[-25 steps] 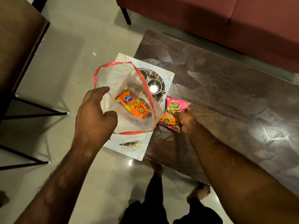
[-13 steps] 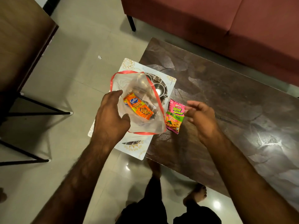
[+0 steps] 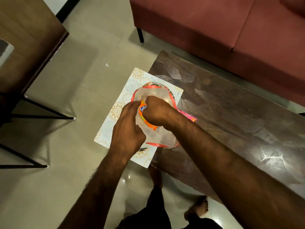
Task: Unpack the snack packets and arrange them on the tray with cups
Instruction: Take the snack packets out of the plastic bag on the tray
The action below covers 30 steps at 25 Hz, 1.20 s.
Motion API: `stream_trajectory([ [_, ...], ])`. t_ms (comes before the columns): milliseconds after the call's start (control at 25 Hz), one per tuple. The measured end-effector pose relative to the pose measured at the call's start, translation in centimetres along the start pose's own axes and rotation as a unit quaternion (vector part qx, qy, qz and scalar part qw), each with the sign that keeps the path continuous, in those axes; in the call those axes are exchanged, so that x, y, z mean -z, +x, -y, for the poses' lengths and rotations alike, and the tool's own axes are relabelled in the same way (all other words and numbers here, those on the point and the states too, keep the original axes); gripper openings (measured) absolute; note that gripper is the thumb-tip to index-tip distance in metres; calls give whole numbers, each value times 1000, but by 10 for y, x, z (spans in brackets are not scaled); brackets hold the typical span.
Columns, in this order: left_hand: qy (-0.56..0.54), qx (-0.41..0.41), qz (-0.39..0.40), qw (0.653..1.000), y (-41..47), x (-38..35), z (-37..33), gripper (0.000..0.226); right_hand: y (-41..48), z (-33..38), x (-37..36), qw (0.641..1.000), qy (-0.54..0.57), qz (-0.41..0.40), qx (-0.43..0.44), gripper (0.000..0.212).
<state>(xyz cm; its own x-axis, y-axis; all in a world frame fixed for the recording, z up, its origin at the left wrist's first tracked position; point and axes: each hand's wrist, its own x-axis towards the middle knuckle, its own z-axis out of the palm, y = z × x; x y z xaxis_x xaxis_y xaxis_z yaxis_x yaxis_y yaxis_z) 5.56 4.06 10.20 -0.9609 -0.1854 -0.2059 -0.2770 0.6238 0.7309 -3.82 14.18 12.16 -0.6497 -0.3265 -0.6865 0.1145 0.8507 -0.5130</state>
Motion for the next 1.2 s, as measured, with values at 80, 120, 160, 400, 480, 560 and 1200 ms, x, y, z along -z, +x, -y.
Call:
stream_trajectory([
  [80,13,-13,-4,1000,-6,1,6,79,35,-10,-17,998,26,10,-52,39],
  [120,22,-22,-3,1000,-9,2,9,81,50,-18,-24,996,31,5,-79,45],
  [160,27,-33,1,999,-12,2,12,83,62,-28,-30,994,28,11,-103,52],
  [400,-8,-52,39,998,-22,4,32,78,93,-61,-64,984,54,94,-139,61],
  [480,-16,-48,46,998,-22,6,38,80,96,-65,-72,976,136,80,-151,64],
  [560,-8,-43,53,998,-21,8,43,76,98,-66,-76,962,193,105,-160,67],
  [1200,24,-11,36,999,-10,1,23,81,65,-54,-53,967,198,-22,-158,60],
])
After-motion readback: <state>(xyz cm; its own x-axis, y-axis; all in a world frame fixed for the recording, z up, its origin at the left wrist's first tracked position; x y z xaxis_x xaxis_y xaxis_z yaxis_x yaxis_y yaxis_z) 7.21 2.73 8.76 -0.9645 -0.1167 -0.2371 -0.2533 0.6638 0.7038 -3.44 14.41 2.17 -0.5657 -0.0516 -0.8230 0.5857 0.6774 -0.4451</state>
